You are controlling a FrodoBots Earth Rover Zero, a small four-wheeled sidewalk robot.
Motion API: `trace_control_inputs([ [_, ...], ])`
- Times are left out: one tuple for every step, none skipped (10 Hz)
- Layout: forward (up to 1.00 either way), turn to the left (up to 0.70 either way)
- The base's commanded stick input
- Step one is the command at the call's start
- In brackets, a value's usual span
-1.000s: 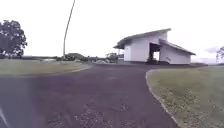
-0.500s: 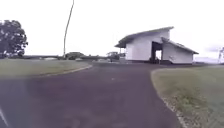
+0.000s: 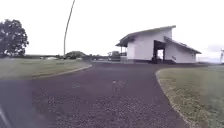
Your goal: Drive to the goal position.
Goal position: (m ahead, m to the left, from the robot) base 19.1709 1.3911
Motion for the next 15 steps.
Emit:
trace_control_inputs([
  [0.85, 0.0],
  [0.85, 0.0],
  [0.85, 0.0],
  [0.85, 0.0],
  [0.85, 0.0],
  [0.85, 0.0],
  [0.85, 0.0],
  [0.85, 0.0],
  [0.85, 0.0],
  [0.85, 0.0],
  [0.85, 0.0],
  [0.85, 0.0],
  [0.85, 0.0],
  [0.85, 0.0],
  [0.85, 0.0],
])
